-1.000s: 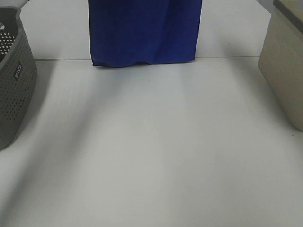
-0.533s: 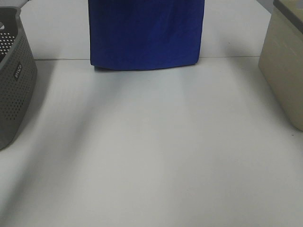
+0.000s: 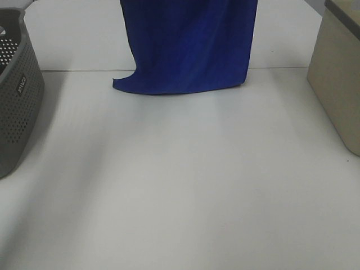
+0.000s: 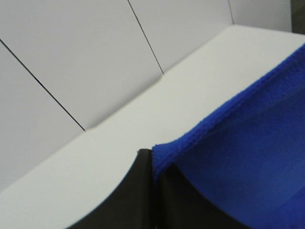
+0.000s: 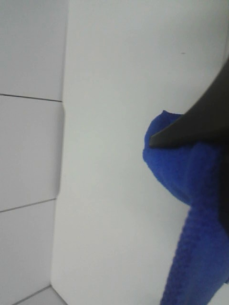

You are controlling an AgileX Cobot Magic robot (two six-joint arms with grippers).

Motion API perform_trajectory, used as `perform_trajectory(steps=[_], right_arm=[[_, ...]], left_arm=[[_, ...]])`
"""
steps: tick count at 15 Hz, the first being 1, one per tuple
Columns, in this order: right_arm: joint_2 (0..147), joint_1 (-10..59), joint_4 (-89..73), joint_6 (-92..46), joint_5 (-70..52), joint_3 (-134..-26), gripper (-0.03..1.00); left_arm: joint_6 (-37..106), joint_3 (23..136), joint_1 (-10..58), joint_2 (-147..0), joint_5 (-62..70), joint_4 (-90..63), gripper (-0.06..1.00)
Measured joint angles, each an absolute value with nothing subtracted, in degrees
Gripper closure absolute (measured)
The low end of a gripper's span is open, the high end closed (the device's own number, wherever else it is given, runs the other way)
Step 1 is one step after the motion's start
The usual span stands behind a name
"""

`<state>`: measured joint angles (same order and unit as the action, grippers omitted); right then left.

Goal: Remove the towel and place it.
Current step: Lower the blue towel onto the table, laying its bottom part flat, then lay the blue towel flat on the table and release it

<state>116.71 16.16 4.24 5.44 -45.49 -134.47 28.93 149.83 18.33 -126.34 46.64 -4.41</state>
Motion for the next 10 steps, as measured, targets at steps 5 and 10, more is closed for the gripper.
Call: perform_trajectory(steps=[5,10], right_arm=[[116.71,16.16,-0.57,0.0,-66.0,-134.53,0.95],[116.25,16.16,-5.56,-1.72,-69.84,-134.47,0.95]], left_arm=[[24.35,149.83,18.33,-126.57,69.33,-6.02,0.94],[13.29,144.73,18.33,-123.3,69.84,-7.1,0.94]])
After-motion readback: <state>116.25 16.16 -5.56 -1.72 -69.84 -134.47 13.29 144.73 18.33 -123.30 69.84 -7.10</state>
